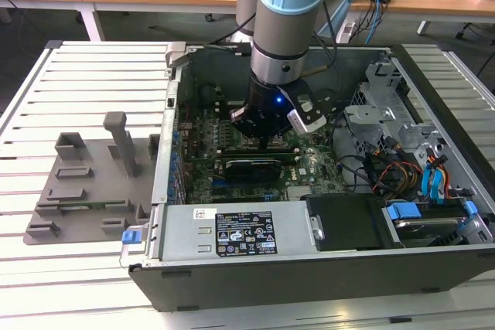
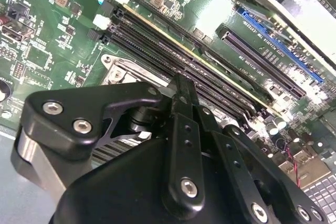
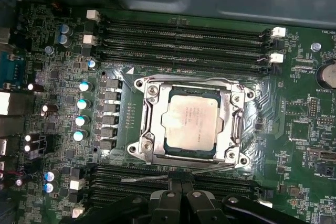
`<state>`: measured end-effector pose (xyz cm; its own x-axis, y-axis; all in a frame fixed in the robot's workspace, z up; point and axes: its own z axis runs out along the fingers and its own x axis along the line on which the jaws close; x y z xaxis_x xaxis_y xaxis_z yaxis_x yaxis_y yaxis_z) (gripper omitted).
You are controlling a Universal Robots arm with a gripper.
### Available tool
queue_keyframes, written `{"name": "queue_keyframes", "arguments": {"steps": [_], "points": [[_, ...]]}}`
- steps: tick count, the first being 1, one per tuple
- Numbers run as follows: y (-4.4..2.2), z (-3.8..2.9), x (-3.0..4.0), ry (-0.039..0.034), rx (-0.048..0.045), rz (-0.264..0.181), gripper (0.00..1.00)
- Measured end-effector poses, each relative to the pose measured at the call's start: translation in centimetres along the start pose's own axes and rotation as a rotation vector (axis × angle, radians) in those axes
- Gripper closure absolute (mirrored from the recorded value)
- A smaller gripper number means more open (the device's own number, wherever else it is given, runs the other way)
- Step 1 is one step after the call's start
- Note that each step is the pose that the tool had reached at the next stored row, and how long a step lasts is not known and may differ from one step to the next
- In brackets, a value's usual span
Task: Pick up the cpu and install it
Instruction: 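Install the second cpu locking lever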
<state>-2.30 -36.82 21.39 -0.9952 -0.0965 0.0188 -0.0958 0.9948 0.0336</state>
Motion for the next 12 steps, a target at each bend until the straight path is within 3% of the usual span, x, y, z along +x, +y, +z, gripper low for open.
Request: {"name": "queue_keyframes", "arguments": {"steps": [8, 12], "points": [[0.01, 0.95, 0.31, 0.0, 0.0002, 0.0, 0.89], [0.12, 1.0, 1.33, -0.0001, -0.0002, 0.0, 0.89]]}}
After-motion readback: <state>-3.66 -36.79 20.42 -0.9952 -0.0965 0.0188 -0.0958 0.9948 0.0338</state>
